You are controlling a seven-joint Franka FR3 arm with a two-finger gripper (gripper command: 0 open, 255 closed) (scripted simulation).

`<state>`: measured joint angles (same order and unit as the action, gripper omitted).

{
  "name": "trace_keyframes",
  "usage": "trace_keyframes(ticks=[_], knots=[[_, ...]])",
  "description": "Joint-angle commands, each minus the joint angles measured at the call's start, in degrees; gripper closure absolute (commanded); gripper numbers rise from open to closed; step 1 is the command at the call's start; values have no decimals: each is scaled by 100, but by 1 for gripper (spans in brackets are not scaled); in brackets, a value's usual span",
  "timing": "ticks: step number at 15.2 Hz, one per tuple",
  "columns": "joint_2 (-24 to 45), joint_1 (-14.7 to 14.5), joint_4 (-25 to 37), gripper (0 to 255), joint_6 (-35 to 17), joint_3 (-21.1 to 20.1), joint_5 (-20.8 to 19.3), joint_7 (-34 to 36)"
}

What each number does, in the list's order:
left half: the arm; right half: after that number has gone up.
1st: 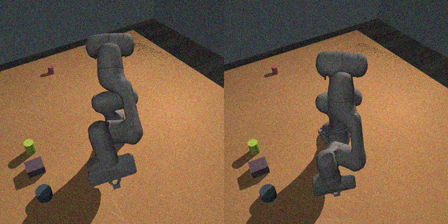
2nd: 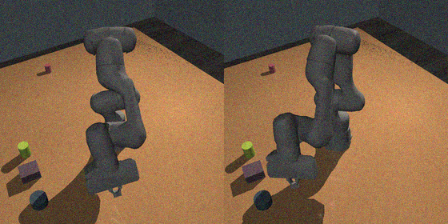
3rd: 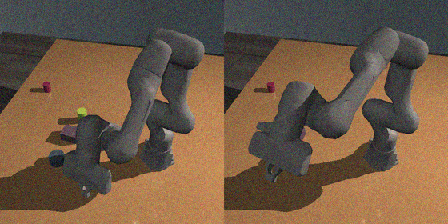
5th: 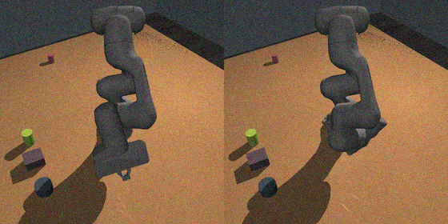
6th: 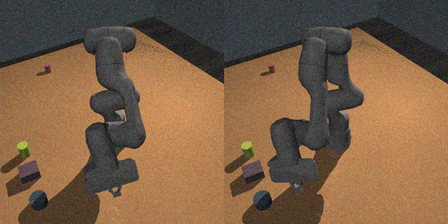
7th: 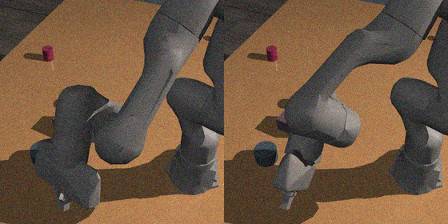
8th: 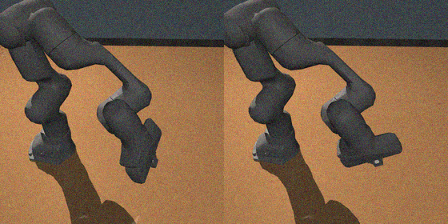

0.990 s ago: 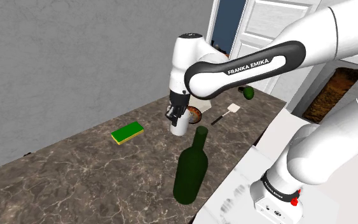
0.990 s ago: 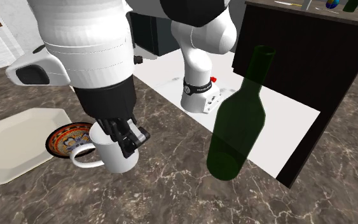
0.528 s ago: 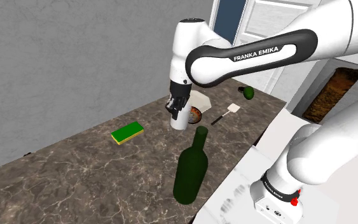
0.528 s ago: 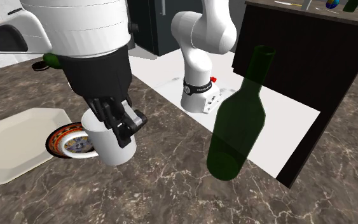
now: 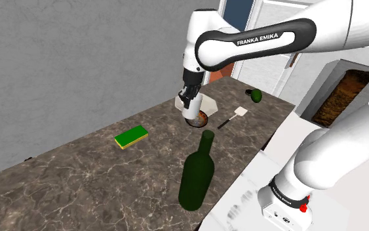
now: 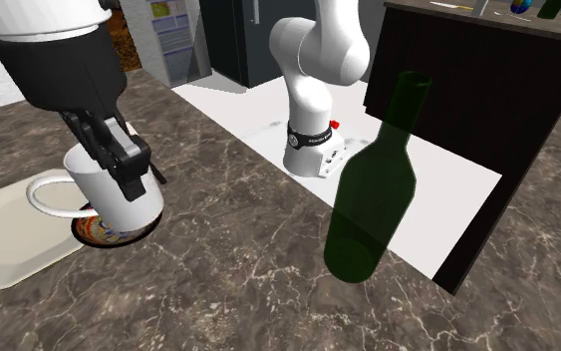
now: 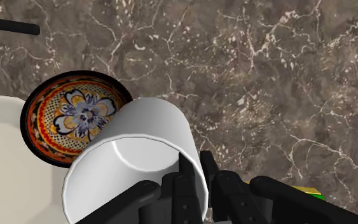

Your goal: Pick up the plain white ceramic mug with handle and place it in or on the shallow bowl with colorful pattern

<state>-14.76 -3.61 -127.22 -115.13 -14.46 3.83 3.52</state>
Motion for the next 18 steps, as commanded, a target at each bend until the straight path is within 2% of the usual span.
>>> trace_keyframes(ticks=[1, 8, 18], knots=[[114, 123, 160, 255, 58, 169, -65, -259], [592, 493, 802, 255, 245, 654, -226, -1023], [790, 489, 230, 255, -524, 637, -245, -1008]])
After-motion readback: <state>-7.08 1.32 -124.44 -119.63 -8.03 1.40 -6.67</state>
